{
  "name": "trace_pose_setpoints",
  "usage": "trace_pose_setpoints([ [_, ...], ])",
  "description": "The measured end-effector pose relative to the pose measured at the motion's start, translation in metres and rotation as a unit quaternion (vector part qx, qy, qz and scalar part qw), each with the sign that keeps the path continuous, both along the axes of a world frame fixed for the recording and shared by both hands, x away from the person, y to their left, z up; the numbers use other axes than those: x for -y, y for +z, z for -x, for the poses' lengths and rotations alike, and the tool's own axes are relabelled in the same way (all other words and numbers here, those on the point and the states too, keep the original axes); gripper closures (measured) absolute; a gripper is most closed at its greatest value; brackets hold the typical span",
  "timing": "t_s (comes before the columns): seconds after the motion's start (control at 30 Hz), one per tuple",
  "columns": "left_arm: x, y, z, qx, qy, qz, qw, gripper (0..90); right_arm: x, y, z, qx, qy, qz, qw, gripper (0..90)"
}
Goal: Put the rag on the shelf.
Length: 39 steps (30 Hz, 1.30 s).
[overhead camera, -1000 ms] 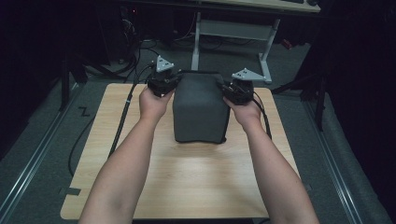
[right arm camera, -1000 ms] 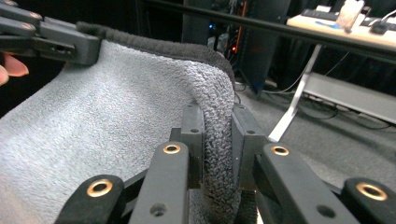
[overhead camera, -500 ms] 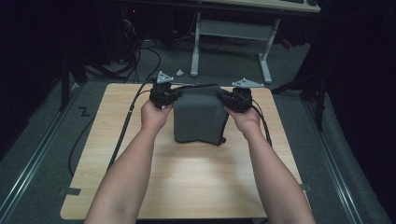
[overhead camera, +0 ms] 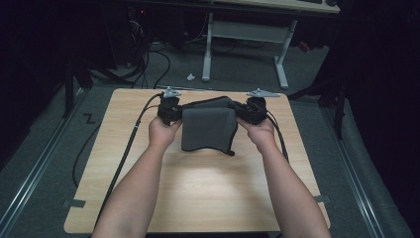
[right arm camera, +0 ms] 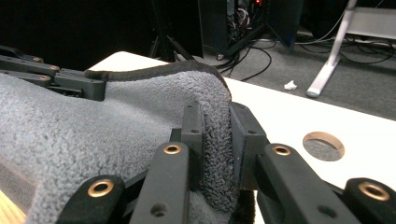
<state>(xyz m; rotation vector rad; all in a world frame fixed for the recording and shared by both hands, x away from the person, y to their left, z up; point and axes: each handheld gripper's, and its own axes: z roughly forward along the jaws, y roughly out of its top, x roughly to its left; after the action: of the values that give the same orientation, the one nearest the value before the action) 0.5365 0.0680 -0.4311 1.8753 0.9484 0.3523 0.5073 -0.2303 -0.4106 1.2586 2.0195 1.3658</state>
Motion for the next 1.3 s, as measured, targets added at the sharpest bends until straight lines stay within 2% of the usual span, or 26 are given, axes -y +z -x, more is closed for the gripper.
trace_pose_setpoints([
  [0.13,-0.002,-0.002,0.001,-0.002,-0.003,0.003,1.0000,84.9,0.002,-0.003,0.000,-0.005,0.006,-0.010,0.9999,78.6],
  [0.27,-0.006,-0.008,0.001,-0.009,-0.003,0.017,0.9998,85.0,0.002,-0.006,0.001,-0.008,0.010,-0.011,0.9999,78.8],
  [0.37,-0.007,-0.013,0.002,-0.014,-0.003,0.024,0.9996,85.0,0.002,-0.009,0.001,-0.013,0.010,-0.021,0.9997,78.9],
  [0.53,-0.008,-0.017,0.003,-0.018,-0.005,0.023,0.9996,85.0,0.004,-0.017,0.001,-0.020,0.009,-0.033,0.9992,78.9],
  [0.67,-0.009,-0.023,0.003,-0.022,-0.009,0.014,0.9996,85.0,0.004,-0.025,0.001,-0.032,0.012,-0.026,0.9991,78.8],
  [0.73,-0.010,-0.026,0.003,-0.028,-0.009,0.023,0.9993,84.9,0.003,-0.028,0.001,-0.036,0.009,-0.027,0.9990,78.8],
  [0.83,-0.011,-0.028,0.004,-0.031,-0.010,0.028,0.9991,84.9,0.002,-0.028,0.001,-0.032,0.007,-0.025,0.9991,78.5],
  [1.03,-0.012,-0.029,0.005,-0.033,-0.011,0.025,0.9991,84.9,0.003,-0.029,0.001,-0.043,0.000,-0.027,0.9987,75.7],
  [1.3,-0.013,-0.030,0.007,-0.041,-0.015,0.026,0.9987,84.7,0.004,-0.029,0.001,-0.049,-0.018,-0.027,0.9983,68.1],
])
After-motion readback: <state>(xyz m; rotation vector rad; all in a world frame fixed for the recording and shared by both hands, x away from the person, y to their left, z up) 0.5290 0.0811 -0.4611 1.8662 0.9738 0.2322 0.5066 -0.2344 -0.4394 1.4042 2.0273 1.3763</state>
